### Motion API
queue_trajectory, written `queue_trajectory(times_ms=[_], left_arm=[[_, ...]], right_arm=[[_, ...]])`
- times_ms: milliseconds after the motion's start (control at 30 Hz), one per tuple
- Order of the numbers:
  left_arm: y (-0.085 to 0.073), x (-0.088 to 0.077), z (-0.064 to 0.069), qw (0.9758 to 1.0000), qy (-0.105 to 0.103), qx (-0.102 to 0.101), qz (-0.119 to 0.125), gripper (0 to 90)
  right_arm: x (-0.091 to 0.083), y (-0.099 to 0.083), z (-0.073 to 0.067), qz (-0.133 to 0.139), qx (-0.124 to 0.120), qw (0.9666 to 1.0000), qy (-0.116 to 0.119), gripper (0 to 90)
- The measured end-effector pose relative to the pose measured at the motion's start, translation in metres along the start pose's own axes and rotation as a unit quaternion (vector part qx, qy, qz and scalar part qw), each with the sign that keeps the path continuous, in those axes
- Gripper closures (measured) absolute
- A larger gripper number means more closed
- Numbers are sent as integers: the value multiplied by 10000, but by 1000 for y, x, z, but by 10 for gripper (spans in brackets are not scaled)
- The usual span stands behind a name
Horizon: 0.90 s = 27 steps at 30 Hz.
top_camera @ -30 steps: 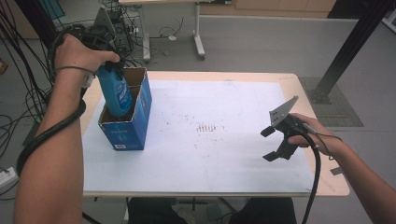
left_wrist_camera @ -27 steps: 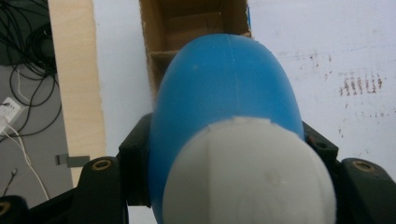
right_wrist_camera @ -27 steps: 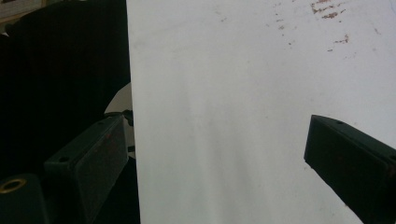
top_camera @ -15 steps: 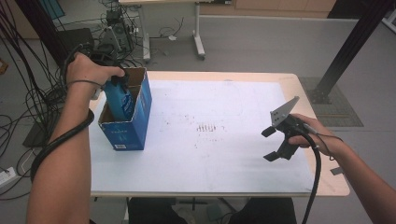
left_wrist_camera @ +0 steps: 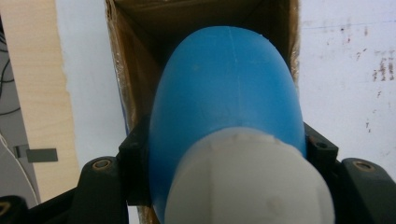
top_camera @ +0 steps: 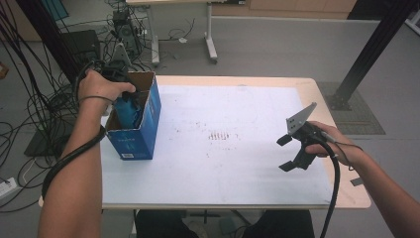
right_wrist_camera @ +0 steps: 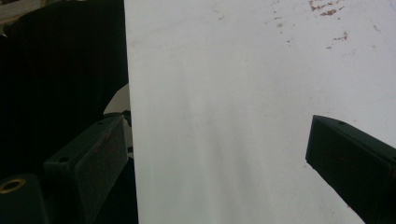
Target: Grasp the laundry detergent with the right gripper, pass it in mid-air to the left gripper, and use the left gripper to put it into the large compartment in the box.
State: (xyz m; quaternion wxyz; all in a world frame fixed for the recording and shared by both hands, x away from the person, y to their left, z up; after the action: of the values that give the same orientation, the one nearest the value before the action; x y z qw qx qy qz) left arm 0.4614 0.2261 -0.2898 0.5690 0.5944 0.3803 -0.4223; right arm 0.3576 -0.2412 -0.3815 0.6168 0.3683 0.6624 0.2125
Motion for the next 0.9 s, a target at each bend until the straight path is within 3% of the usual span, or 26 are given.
queue_trajectory(times_ms=[333,900], left_arm=[[-9,21,0,9997,45,29,-218,376],[-18,36,1,9992,70,73,-399,376]], right_arm=[[0,-1,0,3,29,10000,0,56],[3,0,0,-2,28,10000,29,56]])
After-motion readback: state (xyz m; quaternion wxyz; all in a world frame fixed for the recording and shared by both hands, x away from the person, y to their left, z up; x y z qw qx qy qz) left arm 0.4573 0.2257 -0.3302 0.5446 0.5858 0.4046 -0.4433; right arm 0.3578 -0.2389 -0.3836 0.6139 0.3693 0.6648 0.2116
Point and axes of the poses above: each handheld gripper's, and its own axes: x roughly forward along the jaws, y roughly out of its top, z roughly to its right, the point moved 6 cm from there along x, roughly forward along the jaws, and after that the axes turned 13 degrees about z, right-handed, at the moved point
